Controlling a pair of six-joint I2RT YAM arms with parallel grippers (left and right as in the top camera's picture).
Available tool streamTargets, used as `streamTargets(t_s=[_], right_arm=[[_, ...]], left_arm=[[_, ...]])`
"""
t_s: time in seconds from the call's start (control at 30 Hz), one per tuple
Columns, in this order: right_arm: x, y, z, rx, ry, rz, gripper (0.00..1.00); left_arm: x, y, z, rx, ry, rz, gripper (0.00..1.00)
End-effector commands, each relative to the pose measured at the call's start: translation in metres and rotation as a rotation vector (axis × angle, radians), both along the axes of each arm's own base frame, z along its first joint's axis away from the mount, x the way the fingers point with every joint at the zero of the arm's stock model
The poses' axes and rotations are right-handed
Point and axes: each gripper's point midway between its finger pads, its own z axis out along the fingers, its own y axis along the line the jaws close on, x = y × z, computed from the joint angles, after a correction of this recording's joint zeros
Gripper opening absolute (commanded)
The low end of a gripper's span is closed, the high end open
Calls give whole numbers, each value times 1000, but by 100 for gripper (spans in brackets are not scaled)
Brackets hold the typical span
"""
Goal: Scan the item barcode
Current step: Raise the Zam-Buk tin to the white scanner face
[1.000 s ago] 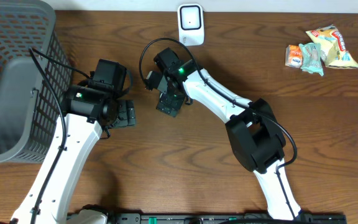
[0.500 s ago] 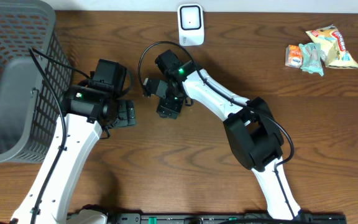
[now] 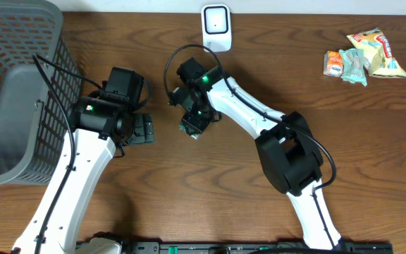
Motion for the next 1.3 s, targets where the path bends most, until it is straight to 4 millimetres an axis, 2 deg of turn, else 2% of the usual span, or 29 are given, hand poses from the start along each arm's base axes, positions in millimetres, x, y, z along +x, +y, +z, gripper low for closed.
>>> streamTargets(t_s=[0.0, 0.1, 0.2, 0.27, 0.43, 0.53, 0.63, 0.77, 0.87, 0.93, 1.07, 1.27], right_arm=[[-11, -13, -5, -72, 78, -240, 43], [-13, -14, -1, -82, 106, -364, 47], [-13, -16, 3, -84, 138, -499, 47], [-13, -12, 5, -52, 174, -529, 46], [-13, 2, 23, 141, 360, -551, 43], [-6, 3, 41, 291, 494, -574, 44], [10, 0, 66, 474, 608, -593, 44], [37, -10, 116, 776, 768, -594, 42], [62, -27, 152, 951, 890, -616, 40], [77, -41, 168, 1007, 956, -648, 41], [98, -62, 176, 980, 1099, -816, 43], [107, -75, 175, 878, 1295, -1039, 50]], left_arm=[[0, 3, -1, 10, 5, 7, 98], [0, 3, -1, 10, 5, 7, 98], [0, 3, -1, 10, 5, 7, 98], [0, 3, -1, 10, 5, 7, 98], [0, 3, -1, 10, 5, 7, 98], [0, 3, -1, 10, 5, 7, 98], [0, 3, -1, 10, 5, 7, 98], [0, 3, -1, 10, 5, 7, 98], [0, 3, -1, 10, 5, 7, 98], [0, 3, -1, 10, 5, 7, 98], [0, 3, -1, 10, 4, 7, 98], [0, 3, -1, 10, 5, 7, 98]])
